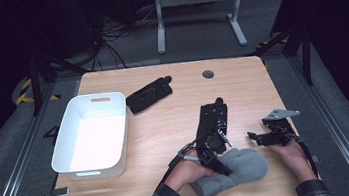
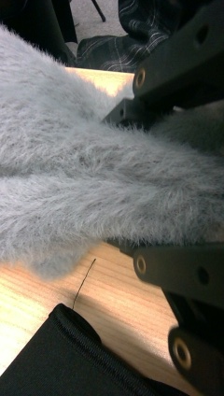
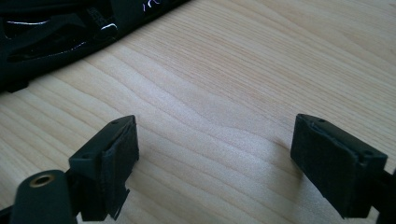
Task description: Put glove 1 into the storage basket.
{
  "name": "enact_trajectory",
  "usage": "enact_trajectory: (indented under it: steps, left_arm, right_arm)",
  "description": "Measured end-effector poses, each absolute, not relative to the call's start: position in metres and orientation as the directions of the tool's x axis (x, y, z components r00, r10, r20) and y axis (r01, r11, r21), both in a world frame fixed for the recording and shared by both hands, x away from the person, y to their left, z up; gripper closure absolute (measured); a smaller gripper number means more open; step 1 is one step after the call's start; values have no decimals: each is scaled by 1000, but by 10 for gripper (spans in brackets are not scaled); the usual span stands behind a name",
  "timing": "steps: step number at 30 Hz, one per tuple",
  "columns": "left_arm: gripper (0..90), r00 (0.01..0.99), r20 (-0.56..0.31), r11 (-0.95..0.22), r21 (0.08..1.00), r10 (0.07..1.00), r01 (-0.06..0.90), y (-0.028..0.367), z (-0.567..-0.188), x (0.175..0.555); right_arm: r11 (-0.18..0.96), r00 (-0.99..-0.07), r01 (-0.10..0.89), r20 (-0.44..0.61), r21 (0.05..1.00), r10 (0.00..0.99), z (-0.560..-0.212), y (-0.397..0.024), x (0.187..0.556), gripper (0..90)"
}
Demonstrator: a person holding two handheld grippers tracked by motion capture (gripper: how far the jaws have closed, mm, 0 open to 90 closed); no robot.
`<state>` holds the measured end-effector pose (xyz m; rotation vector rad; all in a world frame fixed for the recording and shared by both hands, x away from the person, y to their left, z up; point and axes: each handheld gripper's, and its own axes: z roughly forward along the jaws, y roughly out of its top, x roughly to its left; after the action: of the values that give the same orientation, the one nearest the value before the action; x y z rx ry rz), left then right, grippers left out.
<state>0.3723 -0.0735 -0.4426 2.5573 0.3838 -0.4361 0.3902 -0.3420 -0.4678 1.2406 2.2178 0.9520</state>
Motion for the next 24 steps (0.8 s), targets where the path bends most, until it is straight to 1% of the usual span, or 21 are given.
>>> enact_trajectory:
  steps: [2,7,13,18,24]
  left_arm:
    - [633,909,-375,-826,443,184,350,-73,-442,372]
    - [668,910,-374,-818,455,182,351,-70,-437,372]
    - [675,916,-366,-808,484,162,337,-66,-428,369]
    - [674,917,-358,-794,501,173,346,-60,-417,369]
    - [673,922,-340,-761,545,184,352,-46,-400,373]
  right_arm:
    - [366,-511,568,-33,737,859,-468,-342,390,161]
    - [366,-511,568,-32,737,859,-468,-342,390,161]
    - [365,-511,568,-32,737,859,-468,-342,390,161]
    - [366,-511,568,-32,737,859,-468,-342,390,161]
    - [365,-511,568,-31,738,859,-468,-342,390,161]
